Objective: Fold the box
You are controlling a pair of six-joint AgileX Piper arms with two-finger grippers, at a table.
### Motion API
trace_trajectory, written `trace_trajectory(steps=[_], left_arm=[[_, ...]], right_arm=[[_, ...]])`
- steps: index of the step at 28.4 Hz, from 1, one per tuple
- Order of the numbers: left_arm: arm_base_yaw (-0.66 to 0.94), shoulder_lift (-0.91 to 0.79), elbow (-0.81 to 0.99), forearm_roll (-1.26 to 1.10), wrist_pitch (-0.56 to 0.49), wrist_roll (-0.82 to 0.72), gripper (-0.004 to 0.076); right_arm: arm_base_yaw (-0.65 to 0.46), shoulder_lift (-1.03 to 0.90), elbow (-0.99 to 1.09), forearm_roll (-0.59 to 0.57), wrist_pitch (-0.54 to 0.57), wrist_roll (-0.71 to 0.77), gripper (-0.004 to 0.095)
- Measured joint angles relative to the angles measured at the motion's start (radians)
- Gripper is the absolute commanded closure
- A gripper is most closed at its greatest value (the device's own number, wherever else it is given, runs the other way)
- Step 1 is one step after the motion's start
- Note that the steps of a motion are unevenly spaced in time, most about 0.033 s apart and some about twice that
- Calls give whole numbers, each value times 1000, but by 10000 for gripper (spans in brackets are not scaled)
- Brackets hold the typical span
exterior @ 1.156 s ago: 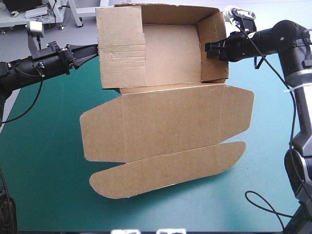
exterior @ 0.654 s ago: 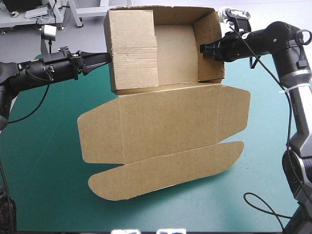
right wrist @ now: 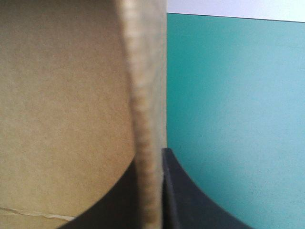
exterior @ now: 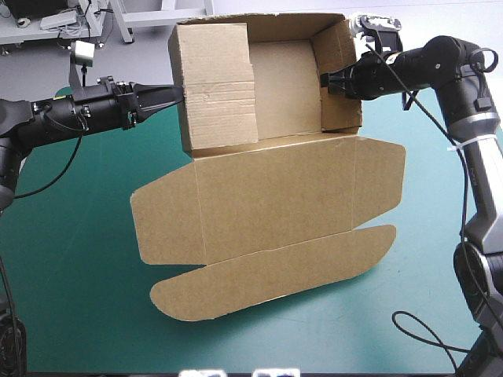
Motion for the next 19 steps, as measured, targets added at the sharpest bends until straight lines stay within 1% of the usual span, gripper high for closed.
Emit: trace_trajectory(steps=[1,5,14,19], left_arm=[[0,0,0,0,0,0,373],[0,0,0,3,0,0,345],[-2,0,0,56,0,0,344],[-2,0,0,120,4,-1,344]], right_arm=[[0,1,0,-1,-1,0,922],[1,1,0,-1,-9,0,922],[3,1,0,-3,-14,0,919],[48,6,0,-64,-26,4,918]])
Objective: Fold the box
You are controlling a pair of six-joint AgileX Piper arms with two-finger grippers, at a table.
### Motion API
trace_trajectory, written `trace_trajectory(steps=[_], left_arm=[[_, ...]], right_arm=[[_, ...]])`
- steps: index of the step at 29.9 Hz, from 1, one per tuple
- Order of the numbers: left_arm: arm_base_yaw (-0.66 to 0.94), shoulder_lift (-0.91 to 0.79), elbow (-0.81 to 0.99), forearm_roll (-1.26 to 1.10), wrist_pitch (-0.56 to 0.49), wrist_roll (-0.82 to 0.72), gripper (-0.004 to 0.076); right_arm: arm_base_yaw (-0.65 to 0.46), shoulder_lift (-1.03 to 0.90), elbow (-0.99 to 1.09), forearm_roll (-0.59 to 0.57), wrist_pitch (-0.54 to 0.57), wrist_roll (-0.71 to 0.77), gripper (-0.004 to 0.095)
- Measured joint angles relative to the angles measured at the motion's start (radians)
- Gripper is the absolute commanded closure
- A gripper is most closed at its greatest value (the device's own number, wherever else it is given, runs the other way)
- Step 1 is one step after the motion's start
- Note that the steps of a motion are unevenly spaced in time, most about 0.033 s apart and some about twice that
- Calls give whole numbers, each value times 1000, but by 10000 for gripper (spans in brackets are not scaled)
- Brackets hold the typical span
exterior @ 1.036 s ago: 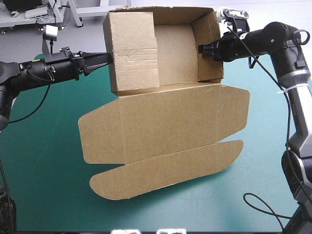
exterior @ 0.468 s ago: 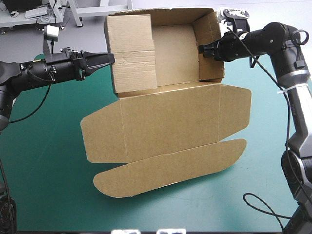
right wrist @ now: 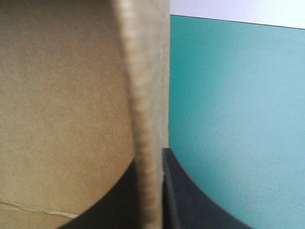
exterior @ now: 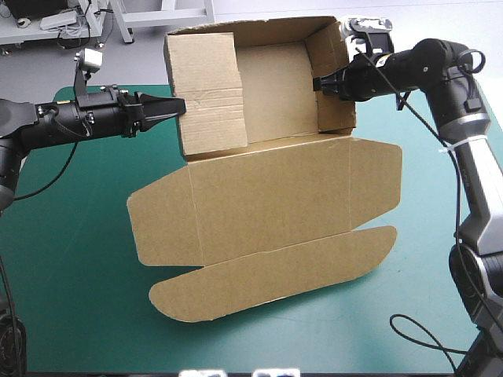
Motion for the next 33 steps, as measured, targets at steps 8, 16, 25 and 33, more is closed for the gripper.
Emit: trace_trajectory(steps=[8,16,25,33], left_arm=[[1,-1,0,157,0,-35,344],[1,-2,0,329,3,-115,344],[1,-2,0,527,-96,-206,438],[2,-2,0,617,-149,-223,733]], right_arm=[[106,14,2,-149,-46,42,919],[157,14,2,-187,-46,77,918],[244,15,7,-214,-44,135,919],[272,16,7,-227,-18,183,919]])
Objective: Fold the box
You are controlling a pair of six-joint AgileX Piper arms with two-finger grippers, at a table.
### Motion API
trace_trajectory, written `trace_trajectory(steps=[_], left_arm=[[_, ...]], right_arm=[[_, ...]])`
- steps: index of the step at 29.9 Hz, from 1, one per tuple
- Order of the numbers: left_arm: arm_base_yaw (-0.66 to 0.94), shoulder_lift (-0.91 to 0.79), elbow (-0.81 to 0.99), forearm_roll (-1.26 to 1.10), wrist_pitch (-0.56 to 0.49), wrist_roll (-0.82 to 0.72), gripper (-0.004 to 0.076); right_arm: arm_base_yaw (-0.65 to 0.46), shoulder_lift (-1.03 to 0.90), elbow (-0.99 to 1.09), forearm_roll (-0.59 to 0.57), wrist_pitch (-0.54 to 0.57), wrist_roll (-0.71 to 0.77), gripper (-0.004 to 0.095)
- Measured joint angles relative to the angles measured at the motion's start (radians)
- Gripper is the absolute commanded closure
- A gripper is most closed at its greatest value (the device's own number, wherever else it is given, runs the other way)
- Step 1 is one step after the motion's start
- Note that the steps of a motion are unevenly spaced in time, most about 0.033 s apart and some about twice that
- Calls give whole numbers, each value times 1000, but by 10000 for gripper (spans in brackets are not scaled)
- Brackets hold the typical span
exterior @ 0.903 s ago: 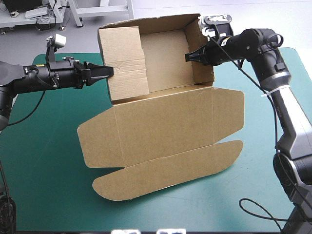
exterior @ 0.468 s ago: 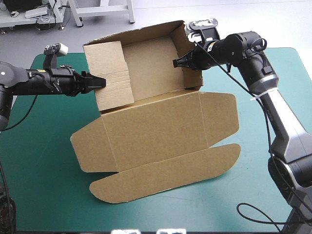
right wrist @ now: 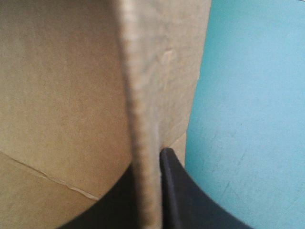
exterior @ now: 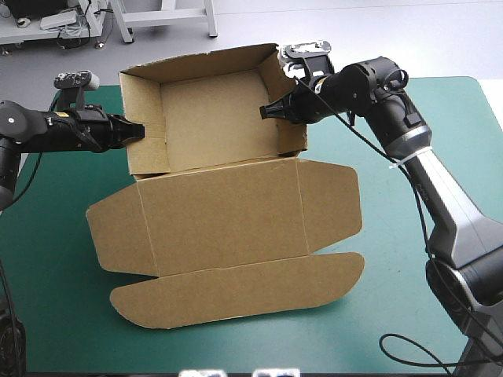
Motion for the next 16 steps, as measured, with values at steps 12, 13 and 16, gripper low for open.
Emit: trace_trajectory(steps=[12,13,16], left_arm=[[-14,0,0,28,34,-36,733],[-24,0,0,36,34,-39,733],[-96,0,0,100,19,-75,733]], right_arm=[[9,-1,0,-38,70,32,920],[9,-1,0,-45,79,37,920],[9,-1,0,-95,134,60,921]])
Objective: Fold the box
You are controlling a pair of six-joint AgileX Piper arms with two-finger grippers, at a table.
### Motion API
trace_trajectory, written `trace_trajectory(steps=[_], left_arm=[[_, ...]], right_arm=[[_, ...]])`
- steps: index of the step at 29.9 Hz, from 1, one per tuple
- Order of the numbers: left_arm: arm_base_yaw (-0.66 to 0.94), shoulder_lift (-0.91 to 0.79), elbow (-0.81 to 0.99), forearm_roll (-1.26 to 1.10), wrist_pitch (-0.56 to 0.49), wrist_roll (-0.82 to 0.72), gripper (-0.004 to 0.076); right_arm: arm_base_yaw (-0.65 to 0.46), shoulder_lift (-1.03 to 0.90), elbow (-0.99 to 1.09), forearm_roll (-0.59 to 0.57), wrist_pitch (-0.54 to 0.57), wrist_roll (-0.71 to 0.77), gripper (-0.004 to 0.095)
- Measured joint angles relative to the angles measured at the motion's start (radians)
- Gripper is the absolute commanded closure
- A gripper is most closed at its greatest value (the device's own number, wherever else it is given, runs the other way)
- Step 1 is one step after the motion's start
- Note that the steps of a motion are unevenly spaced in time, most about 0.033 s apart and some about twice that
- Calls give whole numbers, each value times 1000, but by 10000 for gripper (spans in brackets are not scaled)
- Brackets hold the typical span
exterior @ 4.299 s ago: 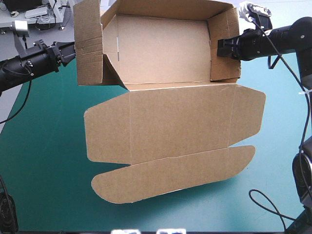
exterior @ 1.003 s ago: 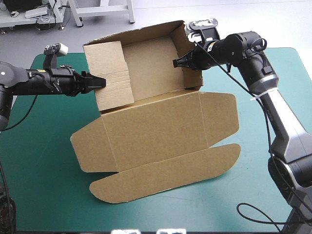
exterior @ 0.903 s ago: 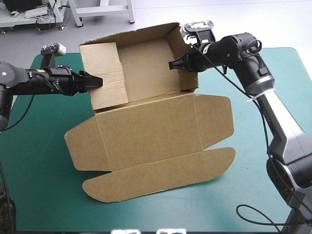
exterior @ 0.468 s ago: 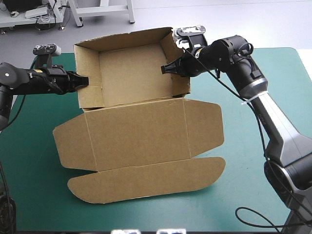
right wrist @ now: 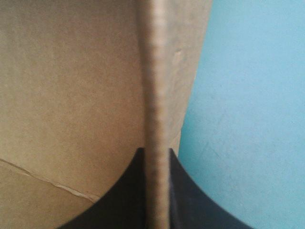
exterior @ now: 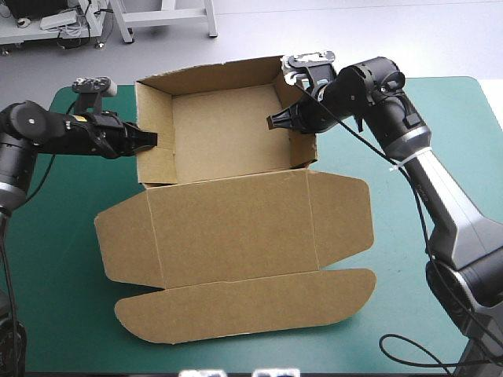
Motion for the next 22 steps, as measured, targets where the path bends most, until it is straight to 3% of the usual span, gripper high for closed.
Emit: trace_trajectory(steps=[9,22], left_arm=[[-256,64,0,337,-22,-301,733],[-380,259,0,437,15,-405,733]], right_arm=[[-2,-1,129,-66,34,17,921],[-11,1,461,-70,-96,65,921]])
